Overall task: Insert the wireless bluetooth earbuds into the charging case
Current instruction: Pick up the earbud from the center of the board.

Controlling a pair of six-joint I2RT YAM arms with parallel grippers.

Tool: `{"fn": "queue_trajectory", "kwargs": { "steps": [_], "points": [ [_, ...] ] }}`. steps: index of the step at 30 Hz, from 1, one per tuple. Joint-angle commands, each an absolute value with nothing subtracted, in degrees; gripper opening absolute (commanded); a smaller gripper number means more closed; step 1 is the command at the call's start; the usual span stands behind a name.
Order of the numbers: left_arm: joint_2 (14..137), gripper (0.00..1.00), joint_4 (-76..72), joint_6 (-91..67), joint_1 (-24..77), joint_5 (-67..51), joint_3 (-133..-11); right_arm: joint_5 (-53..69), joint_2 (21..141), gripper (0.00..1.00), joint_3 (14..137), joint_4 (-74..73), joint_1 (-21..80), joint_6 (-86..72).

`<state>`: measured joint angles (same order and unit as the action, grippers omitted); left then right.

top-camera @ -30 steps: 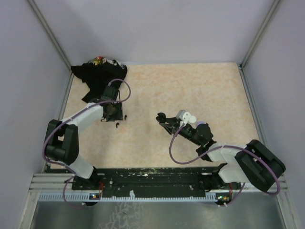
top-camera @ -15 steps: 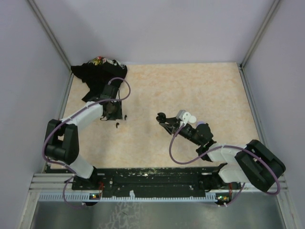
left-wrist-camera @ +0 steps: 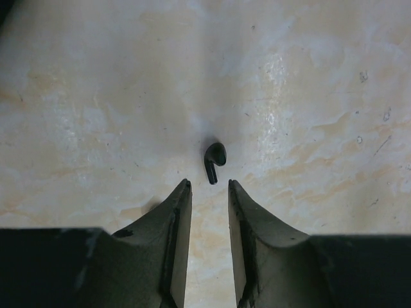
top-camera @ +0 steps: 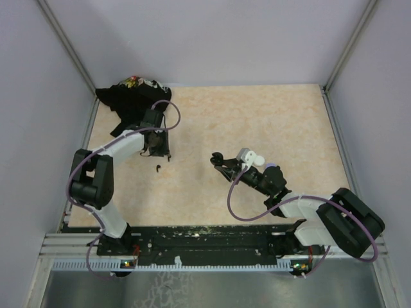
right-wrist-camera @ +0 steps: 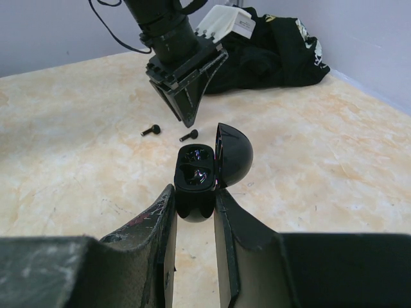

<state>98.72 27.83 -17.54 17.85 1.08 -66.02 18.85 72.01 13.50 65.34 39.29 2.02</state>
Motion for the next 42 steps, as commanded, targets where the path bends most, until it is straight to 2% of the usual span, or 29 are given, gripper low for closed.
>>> {"fn": "queue_trajectory", "kwargs": {
  "steps": [1,8,19,42],
  "points": [
    [101.56,0.33,26.5,-17.58,17.49,0.98,-68.16,18.94,70.4,0.0,14.85,67.51,39.99,2.7],
    [104.75,0.27,26.32,-17.77,17.51,1.22,-69.92,19.18,70.38,0.0,15.03,67.07,39.99,2.55],
    [107.22,0.32,27.05,-17.92,18.04,0.92,-70.55,19.41,70.48,0.0,15.46,65.95,39.99,2.64],
    [110.71,0.31,31.26,-18.11,20.12,9.13,-73.5,19.86,70.36,0.0,15.95,64.8,40.13,2.73]
  ]
}}
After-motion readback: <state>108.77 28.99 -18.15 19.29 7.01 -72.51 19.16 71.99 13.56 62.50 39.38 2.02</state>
